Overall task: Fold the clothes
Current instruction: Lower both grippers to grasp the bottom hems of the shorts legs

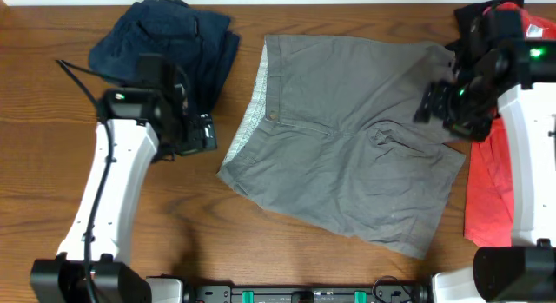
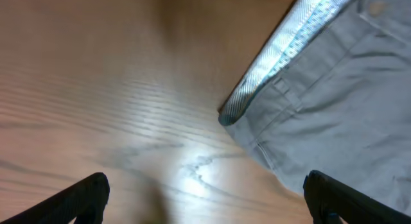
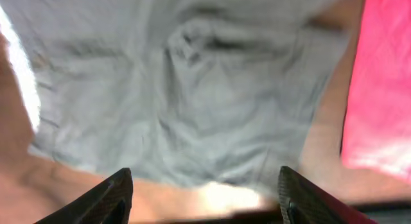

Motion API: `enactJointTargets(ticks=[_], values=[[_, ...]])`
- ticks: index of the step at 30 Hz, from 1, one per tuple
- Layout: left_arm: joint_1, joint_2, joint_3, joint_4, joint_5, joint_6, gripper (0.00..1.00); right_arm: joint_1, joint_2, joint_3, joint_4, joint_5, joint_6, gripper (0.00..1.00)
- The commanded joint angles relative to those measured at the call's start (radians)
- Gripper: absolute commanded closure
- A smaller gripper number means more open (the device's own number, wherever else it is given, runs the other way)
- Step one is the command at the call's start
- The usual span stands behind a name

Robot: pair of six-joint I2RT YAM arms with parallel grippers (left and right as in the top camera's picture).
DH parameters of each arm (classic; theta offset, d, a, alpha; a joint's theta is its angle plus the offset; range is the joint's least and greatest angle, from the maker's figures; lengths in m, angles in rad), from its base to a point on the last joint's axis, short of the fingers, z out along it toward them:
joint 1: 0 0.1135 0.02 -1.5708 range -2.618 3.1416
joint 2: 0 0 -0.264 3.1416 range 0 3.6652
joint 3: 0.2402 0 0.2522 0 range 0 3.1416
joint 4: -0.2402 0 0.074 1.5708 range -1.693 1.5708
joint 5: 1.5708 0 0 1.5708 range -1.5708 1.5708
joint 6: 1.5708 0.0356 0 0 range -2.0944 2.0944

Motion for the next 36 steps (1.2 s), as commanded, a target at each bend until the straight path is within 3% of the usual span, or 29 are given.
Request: enactJointTargets(ticks=[1,5,11,18,24,29,31,33,36], values=[[-0.055,-0.004,-0.108,0.079,-0.041,-0.180,0.02,0.028,-0.061,-0.150,0.023,0.012,0.113,0.27],[-0.135,-0.003,-0.255,0.254,-0.051,-0.252,0.02,0.058,-0.171,-0.357,0.127,0.056,0.196,0.23],[-0.254,-0.002,-0.393,0.465,-0.051,-0.023,0.02,0.097,-0.282,-0.556,0.216,0.061,0.163,0.17],[-0.285,0.012,-0.490,0.589,-0.052,0.190,0.01,0.203,-0.285,-0.716,0.306,0.058,0.170,0.26],[-0.286,0.072,-0.509,0.606,-0.050,0.270,0.04,0.252,-0.286,-0.762,0.336,0.058,0.217,0.26],[-0.286,0.125,-0.509,0.609,0.014,0.322,0.23,0.252,-0.286,-0.763,0.299,0.058,0.243,0.27],[-0.286,0.140,-0.509,0.605,0.041,0.322,0.35,0.252,-0.286,-0.763,0.271,0.058,0.264,0.27],[-0.286,0.145,-0.509,0.595,0.046,0.317,0.75,0.252,-0.286,-0.764,0.244,0.058,0.310,0.26],[-0.285,0.144,-0.509,0.586,0.046,0.317,0.94,0.252,-0.286,-0.779,0.226,0.058,0.399,0.27]])
